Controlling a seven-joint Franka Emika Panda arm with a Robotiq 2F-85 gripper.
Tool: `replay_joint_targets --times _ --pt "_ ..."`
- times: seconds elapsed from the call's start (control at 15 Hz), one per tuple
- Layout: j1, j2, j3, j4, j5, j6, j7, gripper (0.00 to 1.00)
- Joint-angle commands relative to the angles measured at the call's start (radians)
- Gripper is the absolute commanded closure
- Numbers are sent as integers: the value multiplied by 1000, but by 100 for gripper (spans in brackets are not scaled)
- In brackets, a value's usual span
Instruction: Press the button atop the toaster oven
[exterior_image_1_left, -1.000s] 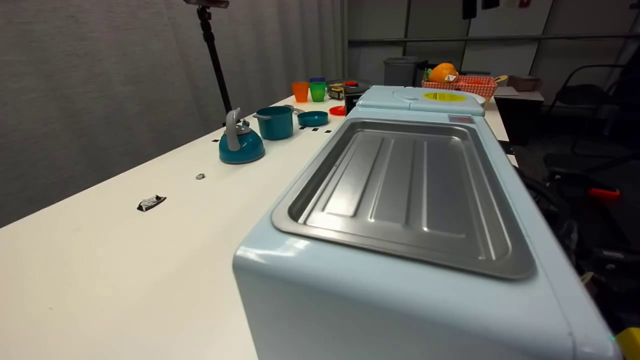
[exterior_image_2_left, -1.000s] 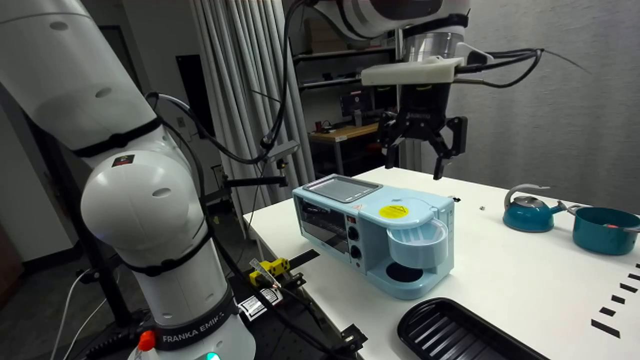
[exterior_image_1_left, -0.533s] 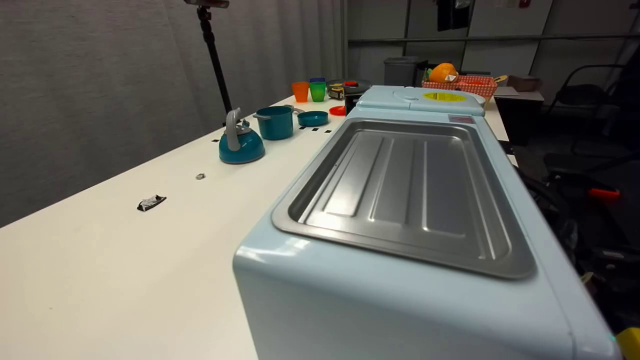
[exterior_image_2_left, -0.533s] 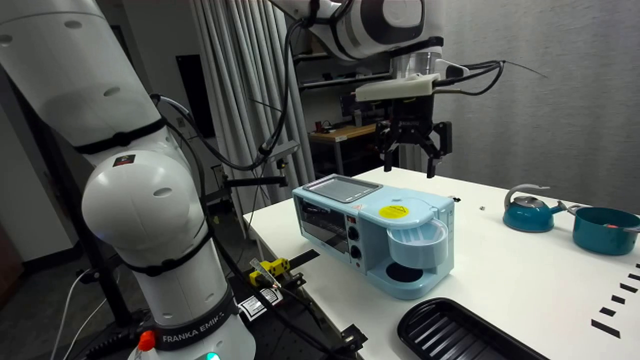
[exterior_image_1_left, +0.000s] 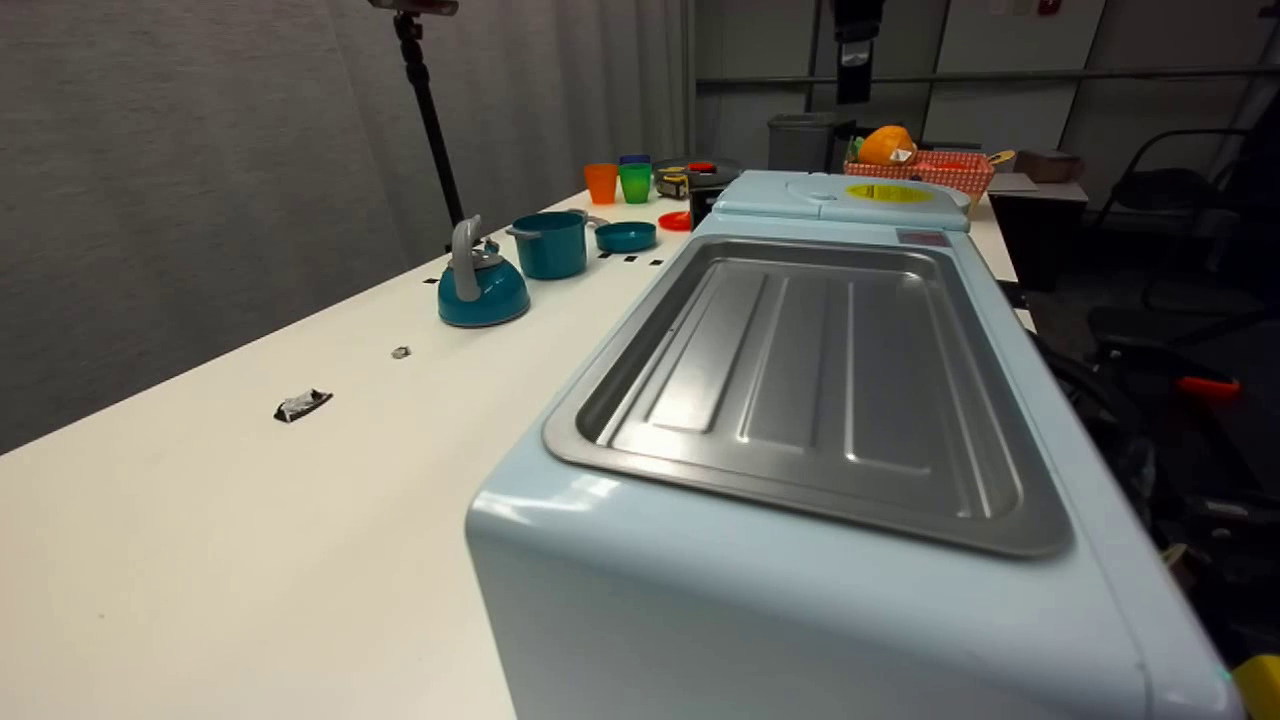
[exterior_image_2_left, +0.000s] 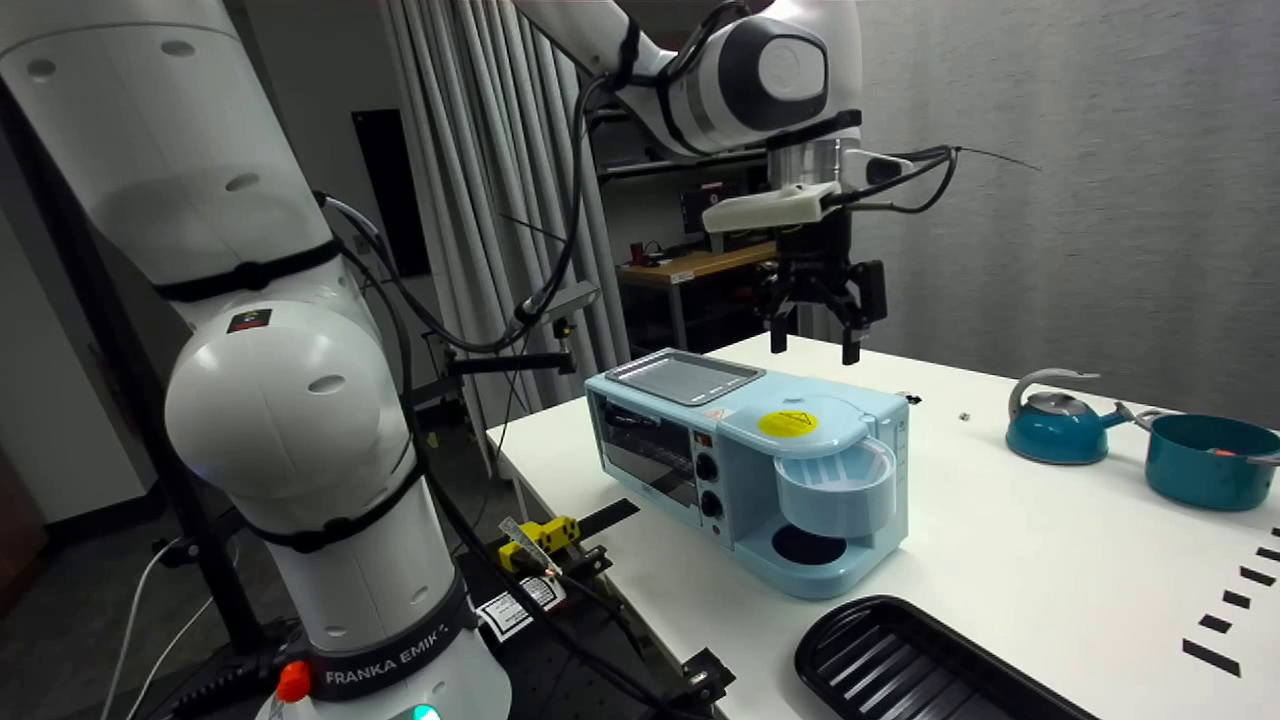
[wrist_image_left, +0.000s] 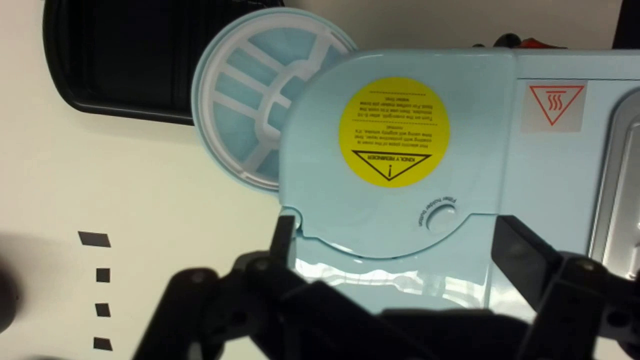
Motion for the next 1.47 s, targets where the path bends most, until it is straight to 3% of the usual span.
replay_joint_targets --times 0.0,0.8,1.4 --pt "4 3 -1 2 -1 -2 12 0" --pt "4 6 0 3 -1 -2 23 0" --pt "19 32 40 18 -13 47 237 0"
